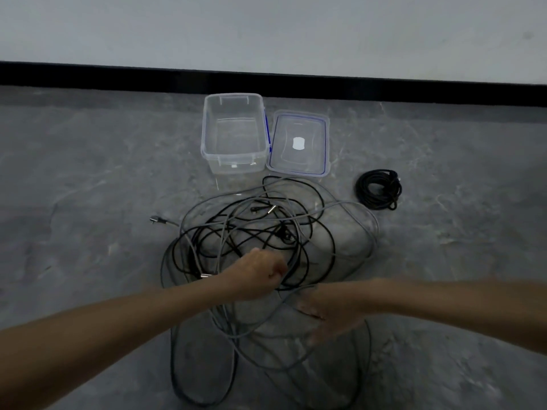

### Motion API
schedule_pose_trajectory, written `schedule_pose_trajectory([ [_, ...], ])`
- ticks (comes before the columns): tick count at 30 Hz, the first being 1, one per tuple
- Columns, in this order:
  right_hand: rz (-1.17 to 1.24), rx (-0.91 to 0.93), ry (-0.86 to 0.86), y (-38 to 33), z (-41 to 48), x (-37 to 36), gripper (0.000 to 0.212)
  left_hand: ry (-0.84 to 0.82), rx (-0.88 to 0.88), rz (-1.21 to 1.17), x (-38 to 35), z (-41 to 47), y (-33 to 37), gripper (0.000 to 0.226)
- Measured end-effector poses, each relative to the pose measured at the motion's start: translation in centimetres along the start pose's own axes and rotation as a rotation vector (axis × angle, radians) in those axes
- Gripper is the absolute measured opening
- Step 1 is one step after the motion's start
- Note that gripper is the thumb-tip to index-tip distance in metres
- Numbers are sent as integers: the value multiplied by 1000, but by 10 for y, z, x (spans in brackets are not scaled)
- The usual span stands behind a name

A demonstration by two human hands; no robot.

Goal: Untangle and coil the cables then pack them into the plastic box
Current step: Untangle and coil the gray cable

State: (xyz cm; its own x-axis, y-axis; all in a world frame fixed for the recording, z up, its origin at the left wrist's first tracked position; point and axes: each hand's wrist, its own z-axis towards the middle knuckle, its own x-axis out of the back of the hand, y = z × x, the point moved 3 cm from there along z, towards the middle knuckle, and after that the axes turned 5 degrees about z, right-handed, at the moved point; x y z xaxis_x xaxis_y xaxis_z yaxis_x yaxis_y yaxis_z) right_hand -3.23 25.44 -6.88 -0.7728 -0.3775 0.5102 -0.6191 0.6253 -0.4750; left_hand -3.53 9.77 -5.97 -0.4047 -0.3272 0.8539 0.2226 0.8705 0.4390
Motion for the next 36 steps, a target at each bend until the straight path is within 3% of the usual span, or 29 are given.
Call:
schedule_pose_trajectory([
  [2, 3, 6, 8, -2, -3, 0, 62, -46, 22, -42, -8, -3, 0, 28],
  [6, 33, -26, 34, -3, -10, 17, 45, -135, 29, -49, -14, -8, -2, 28],
  [11, -11, -8, 123, -3, -19, 36, 53, -167, 37, -83, -8, -11, -6, 25],
  [16, -78, 23, 291, 10, -21, 48, 12, -168, 28, -96, -5, -13, -8, 29],
  [19, -82, -78, 396, 18, -24, 59, 25, -178, 26, -90, -2, -10, -6, 40],
  [21, 6, -106, 470, 21, -26, 70, 24, -174, 39, -178, 3, -10, 1, 49],
  [25, 93, -195, 668, 32, -32, 98, 21, -243, 134, -599, 18, -15, 3, 67],
  [28, 268, -271, 802, 41, -45, 118, 24, -251, 84, -702, 29, -18, -3, 63],
  [33, 785, -355, 965, 67, -60, 131, 31, -203, -38, -618, 30, -12, -13, 8],
  [34, 895, -371, 983, 69, -62, 131, 32, -192, -51, -581, 30, -10, -13, 7],
  [36, 1056, -394, 978, 69, -67, 130, 32, -169, -45, -495, 28, -6, -9, 27],
])
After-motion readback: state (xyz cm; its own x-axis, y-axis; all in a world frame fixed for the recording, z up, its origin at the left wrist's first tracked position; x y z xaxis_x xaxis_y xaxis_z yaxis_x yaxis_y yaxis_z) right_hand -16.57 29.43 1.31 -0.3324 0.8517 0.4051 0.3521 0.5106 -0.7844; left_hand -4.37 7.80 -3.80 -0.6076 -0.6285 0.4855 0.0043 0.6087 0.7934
